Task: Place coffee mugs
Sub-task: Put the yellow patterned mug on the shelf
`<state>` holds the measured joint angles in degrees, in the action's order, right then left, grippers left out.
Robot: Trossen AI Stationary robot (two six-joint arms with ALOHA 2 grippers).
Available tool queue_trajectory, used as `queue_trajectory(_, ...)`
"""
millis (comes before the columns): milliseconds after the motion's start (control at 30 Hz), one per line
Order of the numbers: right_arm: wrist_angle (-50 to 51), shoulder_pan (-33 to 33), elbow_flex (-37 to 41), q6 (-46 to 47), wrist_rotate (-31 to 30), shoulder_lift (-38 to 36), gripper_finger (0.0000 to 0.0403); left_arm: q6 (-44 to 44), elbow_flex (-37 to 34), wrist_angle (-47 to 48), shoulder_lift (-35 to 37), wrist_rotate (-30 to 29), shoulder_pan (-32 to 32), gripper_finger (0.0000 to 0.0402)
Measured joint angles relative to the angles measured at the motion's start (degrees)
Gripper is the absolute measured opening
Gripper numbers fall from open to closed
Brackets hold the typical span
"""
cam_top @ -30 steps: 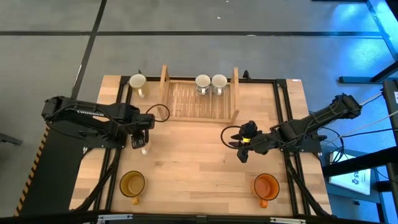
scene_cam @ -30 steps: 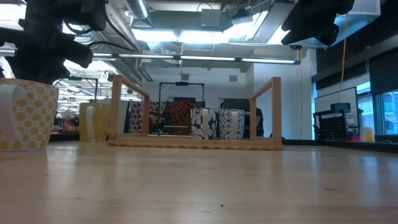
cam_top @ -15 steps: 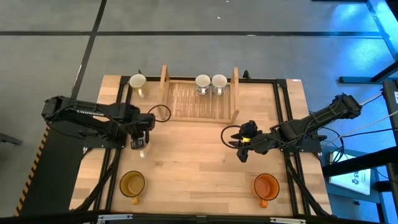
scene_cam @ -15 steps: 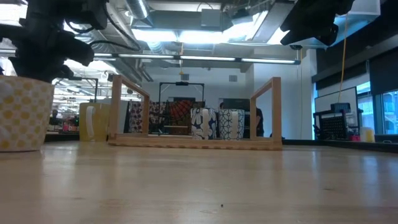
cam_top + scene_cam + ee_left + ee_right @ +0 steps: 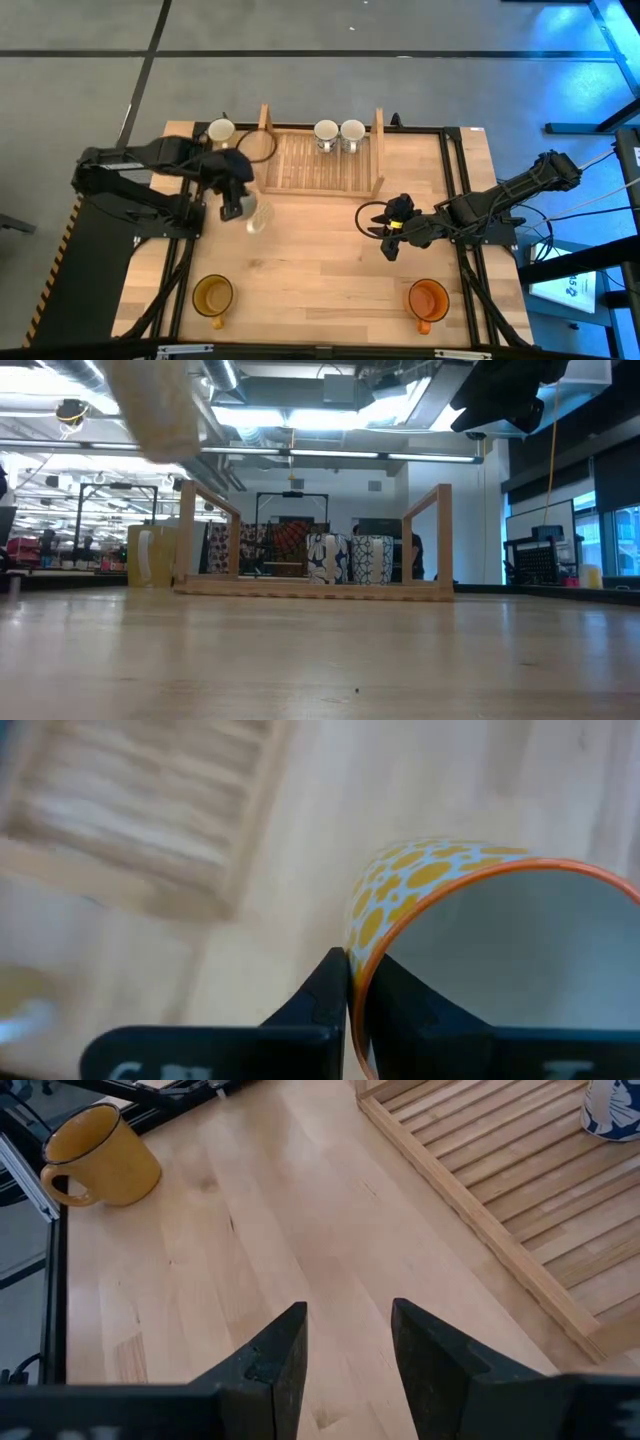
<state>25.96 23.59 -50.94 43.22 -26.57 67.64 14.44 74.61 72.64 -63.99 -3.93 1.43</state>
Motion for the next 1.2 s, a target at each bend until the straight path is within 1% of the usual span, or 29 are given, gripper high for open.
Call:
queue_trajectory(100, 0.0, 0.0, 0.0, 0.2, 0.0, 0.0, 0.0133, -4.0, 6.7, 2.7, -4.7, -2.3, 2.4, 0.0016)
queue_trajectory(300, 0.0, 0.0, 0.0, 1.3, -1.2, 0.0, 0.0133, -14.2, 19.2, 7.7, -15.7, -2.4, 10.0, 0.0016)
queue_trajectory(467, 0.3, 0.0, 0.0, 1.6, -1.5, 0.0, 0.0133, -22.2, 27.3, 8.0, -24.5, -0.6, 17.8, 0.0016)
queue_trajectory(567, 0.7, 0.0, 0.0, 2.3, -1.5, 0.0, 0.0133, -27.5, 30.8, 8.1, -29.9, -1.0, 22.2, 0.0016)
queue_trajectory(667, 1.4, 0.0, 0.0, 3.3, -2.5, 0.1, 0.0133, -32.7, 33.7, 7.0, -35.0, -2.7, 26.4, 0.0016)
queue_trajectory(800, 1.2, 0.0, 0.0, 3.7, -3.8, 1.0, 0.0133, -36.9, 36.2, 4.2, -41.3, -3.2, 30.8, 0.0016)
queue_trajectory(1000, 1.1, 0.0, 0.0, 4.9, -3.5, 2.9, 0.0133, -42.2, 36.3, 0.6, -48.9, -3.0, 34.9, 0.0016)
queue_trajectory(1200, -0.4, 0.0, 0.0, 5.0, -3.9, 2.9, 0.0133, -45.9, 36.3, -4.9, -53.8, -0.2, 39.5, 0.0016)
